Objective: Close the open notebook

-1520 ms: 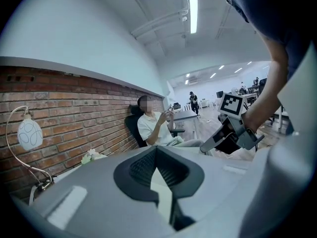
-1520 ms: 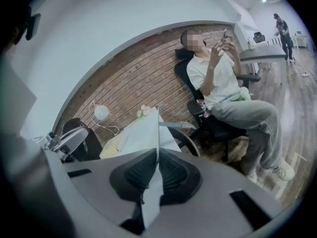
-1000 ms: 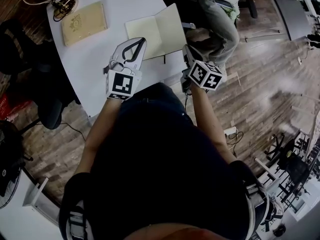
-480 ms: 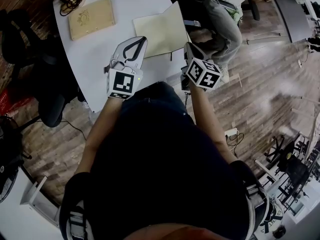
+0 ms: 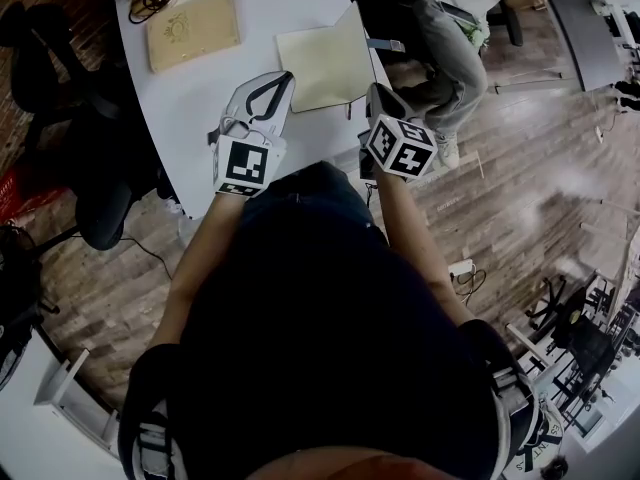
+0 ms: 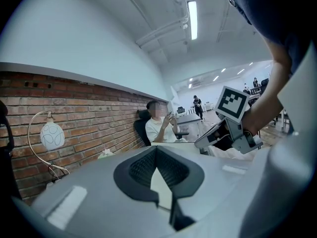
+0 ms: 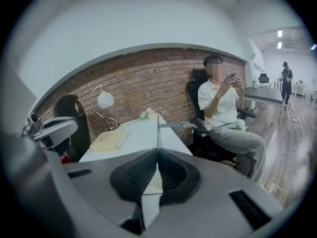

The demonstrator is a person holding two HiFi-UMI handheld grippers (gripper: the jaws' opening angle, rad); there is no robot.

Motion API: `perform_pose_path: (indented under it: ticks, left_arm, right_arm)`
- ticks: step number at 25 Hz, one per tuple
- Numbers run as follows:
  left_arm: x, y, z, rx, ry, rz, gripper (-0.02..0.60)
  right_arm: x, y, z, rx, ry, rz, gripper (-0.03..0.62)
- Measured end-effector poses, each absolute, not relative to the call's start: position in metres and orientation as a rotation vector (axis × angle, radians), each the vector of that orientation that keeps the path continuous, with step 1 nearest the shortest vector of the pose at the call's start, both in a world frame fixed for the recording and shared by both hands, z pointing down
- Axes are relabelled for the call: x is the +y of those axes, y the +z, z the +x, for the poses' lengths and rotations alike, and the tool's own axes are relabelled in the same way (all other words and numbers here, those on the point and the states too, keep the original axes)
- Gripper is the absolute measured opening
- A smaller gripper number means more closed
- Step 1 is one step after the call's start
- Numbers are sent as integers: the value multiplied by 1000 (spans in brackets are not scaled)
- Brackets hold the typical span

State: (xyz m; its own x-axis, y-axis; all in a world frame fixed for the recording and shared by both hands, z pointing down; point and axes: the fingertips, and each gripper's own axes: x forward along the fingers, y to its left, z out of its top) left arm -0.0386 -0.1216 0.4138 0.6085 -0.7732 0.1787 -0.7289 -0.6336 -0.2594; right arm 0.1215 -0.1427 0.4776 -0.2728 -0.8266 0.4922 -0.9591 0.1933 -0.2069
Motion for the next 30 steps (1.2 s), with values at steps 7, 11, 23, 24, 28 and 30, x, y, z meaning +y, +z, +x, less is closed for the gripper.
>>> perform_pose_path:
  ticks: [7,11,23,24,28,30]
  left_arm:
    - [-124,416,-47,1280,-407,-2671,6]
    - [-126,414,-47,1282,-401,-2667,6]
    - [-135,422,-53,1329,-432,-2670,6]
    - [-136,422,-53,1332,-432,-2666,6]
    - [-139,419,-57,1345,-431,-2647,6]
    - [-140,423,-62,1372,-444,-2649,6]
  right_arm:
    - [-141,477,109,-2183,648,1690,20]
    - [-140,476,103,-2176,615,1677,20]
    - [-155,477,85,-2195,558,1622,20]
    - [-156,477,83,-2198,551,1614,20]
    - [-161,478,75,-2212,529,1581,20]
    - [-164,479,69,-2219,521,1563,20]
